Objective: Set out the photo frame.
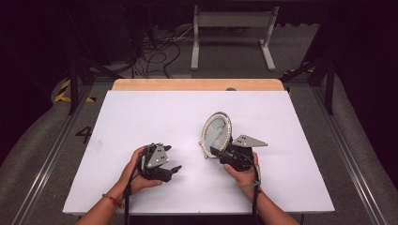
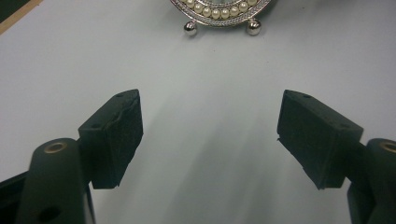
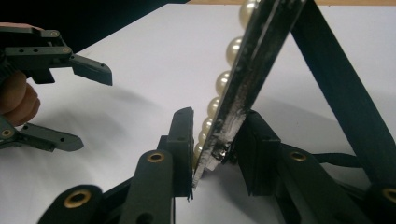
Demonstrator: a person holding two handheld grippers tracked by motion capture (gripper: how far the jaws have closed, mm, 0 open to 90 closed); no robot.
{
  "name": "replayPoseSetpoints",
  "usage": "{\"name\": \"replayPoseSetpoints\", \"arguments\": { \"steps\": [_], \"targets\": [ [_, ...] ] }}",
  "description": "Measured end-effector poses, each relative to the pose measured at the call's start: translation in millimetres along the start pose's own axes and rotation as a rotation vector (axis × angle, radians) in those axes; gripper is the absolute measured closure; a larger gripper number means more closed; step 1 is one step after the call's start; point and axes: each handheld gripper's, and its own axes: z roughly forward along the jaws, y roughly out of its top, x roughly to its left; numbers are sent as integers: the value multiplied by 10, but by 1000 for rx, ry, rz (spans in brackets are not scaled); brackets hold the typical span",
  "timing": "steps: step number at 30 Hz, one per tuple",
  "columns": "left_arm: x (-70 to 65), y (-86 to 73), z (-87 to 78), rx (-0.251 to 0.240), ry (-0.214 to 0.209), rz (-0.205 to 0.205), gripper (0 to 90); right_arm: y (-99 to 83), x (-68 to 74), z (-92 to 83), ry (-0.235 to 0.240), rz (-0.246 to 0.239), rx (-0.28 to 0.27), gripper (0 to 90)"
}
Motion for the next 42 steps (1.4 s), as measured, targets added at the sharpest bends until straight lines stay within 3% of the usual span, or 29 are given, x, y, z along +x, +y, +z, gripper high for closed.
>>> {"name": "replayPoseSetpoints", "arguments": {
  "steps": [9, 13, 14, 17, 21, 29, 35, 37, 39, 42],
  "targets": [
    [9, -1, -13, -2, 0, -4, 221, 28, -139, -93, 101, 35, 55, 723],
    [13, 1, -11, -5, 1, -7, 219, 23, -133, -103, 93, 30, 54, 719],
    [11, 3, -11, -7, 0, -8, 218, 24, -115, -91, 76, 25, 49, 656],
    [7, 6, -8, -3, -3, -2, 216, 13, -83, -34, 58, 37, 54, 579],
    [-1, 6, 2, 2, -6, 1, 218, -3, -53, 24, 36, 27, 58, 565],
    [-14, 3, 25, 11, -20, 0, 209, -62, -23, 122, 12, 59, 56, 720],
    [-28, 11, 47, 21, -50, 4, 207, -57, -42, 118, 34, 56, 65, 741],
    [-40, 18, 59, 27, -52, 8, 207, -58, -68, 114, 54, 55, 75, 793],
    [-50, 31, 74, 30, -55, 15, 205, -54, -92, 116, 85, 61, 79, 801],
    [-63, 56, 90, 26, -64, 18, 202, -41, -84, 116, 92, 59, 90, 800]
  ]
}}
